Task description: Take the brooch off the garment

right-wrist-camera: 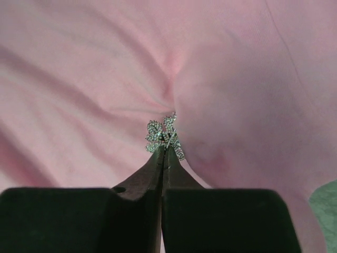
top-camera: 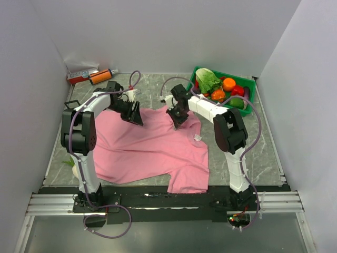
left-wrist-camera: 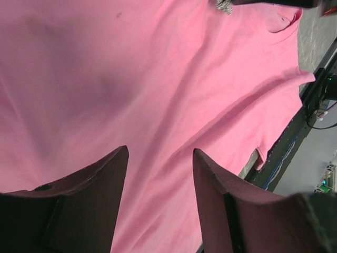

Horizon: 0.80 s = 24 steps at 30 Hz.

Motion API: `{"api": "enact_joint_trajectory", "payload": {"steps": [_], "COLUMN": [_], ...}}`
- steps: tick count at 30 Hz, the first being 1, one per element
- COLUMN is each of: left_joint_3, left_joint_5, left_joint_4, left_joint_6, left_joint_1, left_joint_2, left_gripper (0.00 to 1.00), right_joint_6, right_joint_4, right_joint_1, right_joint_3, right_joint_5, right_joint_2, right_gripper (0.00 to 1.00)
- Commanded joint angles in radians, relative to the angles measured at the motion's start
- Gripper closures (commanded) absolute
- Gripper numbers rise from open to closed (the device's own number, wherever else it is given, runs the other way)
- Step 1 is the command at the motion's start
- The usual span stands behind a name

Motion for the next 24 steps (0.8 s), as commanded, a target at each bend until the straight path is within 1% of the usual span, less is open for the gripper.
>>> {"api": "enact_joint_trajectory", "payload": {"steps": [1, 2, 4, 5, 8, 9, 11, 12, 15, 17, 18, 19, 20, 21, 24], "left_joint_3": [-0.025, -0.028, -0.030, -0.029, -0.019, -0.021, -0.025, -0.027, -0.038, -0.093, -0.120, -0.151, -0.207, -0.231, -0.291], "left_joint_5": [0.024, 0.029, 0.034, 0.038, 0.061, 0.082, 0.093, 0.095, 0.096, 0.093, 0.098, 0.112, 0.121, 0.120, 0.040], "left_joint_4": [0.046, 0.051, 0.064, 0.068, 0.074, 0.083, 0.116, 0.130, 0.170, 0.237, 0.271, 0.303, 0.331, 0.388, 0.463], "left_joint_6": [0.065, 0.075, 0.093, 0.107, 0.128, 0.125, 0.105, 0.096, 0.105, 0.160, 0.185, 0.249, 0.286, 0.314, 0.387], "left_joint_1": [-0.004, -0.013, -0.027, -0.045, -0.080, -0.088, -0.118, -0.128, -0.155, -0.168, -0.169, -0.171, -0.171, -0.172, -0.200], "left_joint_2": [-0.098, -0.103, -0.114, -0.115, -0.108, -0.105, -0.102, -0.097, -0.103, -0.129, -0.167, -0.190, -0.212, -0.250, -0.302], "left_gripper": [0.42, 0.42, 0.41, 0.41, 0.40, 0.40, 0.40, 0.40, 0.42, 0.44, 0.46, 0.46, 0.50, 0.50, 0.52], "right_joint_6": [-0.045, -0.048, -0.050, -0.048, -0.059, -0.061, -0.065, -0.068, -0.076, -0.076, -0.076, -0.075, -0.073, -0.071, -0.074], "right_joint_4": [-0.153, -0.171, -0.216, -0.230, -0.263, -0.271, -0.294, -0.302, -0.334, -0.345, -0.358, -0.365, -0.375, -0.389, -0.405], "right_joint_1": [-0.032, -0.037, -0.049, -0.050, -0.055, -0.056, -0.064, -0.067, -0.090, -0.112, -0.119, -0.127, -0.136, -0.153, -0.179], "right_joint_3": [0.165, 0.182, 0.219, 0.228, 0.241, 0.242, 0.242, 0.245, 0.250, 0.247, 0.245, 0.241, 0.241, 0.236, 0.219], "right_joint_5": [-0.164, -0.216, -0.270, -0.327, -0.397, -0.446, -0.489, -0.543, -0.606, -0.666, -0.687, -0.730, -0.750, -0.769, -0.827], "right_joint_2": [0.007, 0.008, 0.013, 0.014, 0.016, 0.022, 0.031, 0.046, 0.071, 0.077, 0.086, 0.089, 0.094, 0.105, 0.116], "right_gripper": [1.00, 1.00, 1.00, 1.00, 1.00, 1.00, 1.00, 1.00, 1.00, 1.00, 1.00, 1.00, 1.00, 1.00, 1.00]}}
